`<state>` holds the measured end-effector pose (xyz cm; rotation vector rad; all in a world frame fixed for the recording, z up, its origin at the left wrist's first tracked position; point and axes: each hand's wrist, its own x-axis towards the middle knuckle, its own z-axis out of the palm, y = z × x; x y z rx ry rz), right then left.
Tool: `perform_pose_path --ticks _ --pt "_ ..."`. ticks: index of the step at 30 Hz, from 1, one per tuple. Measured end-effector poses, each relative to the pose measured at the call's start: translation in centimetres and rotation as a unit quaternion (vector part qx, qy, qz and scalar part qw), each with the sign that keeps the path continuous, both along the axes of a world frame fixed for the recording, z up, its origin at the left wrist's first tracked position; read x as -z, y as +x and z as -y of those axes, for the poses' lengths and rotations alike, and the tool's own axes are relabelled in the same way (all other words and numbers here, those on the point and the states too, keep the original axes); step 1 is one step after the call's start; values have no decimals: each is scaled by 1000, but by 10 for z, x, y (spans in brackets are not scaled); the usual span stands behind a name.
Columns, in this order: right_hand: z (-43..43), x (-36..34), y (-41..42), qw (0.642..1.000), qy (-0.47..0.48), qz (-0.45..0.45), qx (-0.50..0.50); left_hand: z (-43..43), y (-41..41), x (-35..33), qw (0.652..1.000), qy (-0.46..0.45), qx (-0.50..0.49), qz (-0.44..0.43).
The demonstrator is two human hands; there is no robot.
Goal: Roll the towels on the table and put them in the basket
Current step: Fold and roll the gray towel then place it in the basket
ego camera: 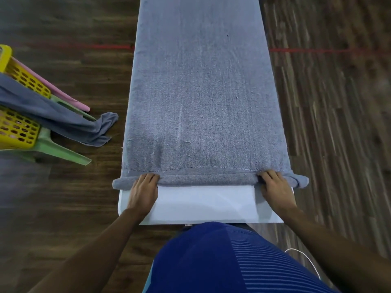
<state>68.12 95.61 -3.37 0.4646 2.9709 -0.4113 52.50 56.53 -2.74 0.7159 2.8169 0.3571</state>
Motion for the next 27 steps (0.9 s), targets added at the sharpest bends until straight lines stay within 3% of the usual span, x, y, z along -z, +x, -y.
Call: perform_pose_path --ticks 10,14,18,27 --pt "-13 -17 -13 991 -26 128 -13 5 -21 -13 991 -46 14 129" --pt "-10 -7 -11 999 9 9 30 8 -21 -5 1000 -10 -6 26" --pt "3 -7 -3 994 -41 -84 51 0 -8 -6 998 46 5 -52" --pt "11 11 5 1000 17 -24 -7 2 7 1 995 -1 85 -51"
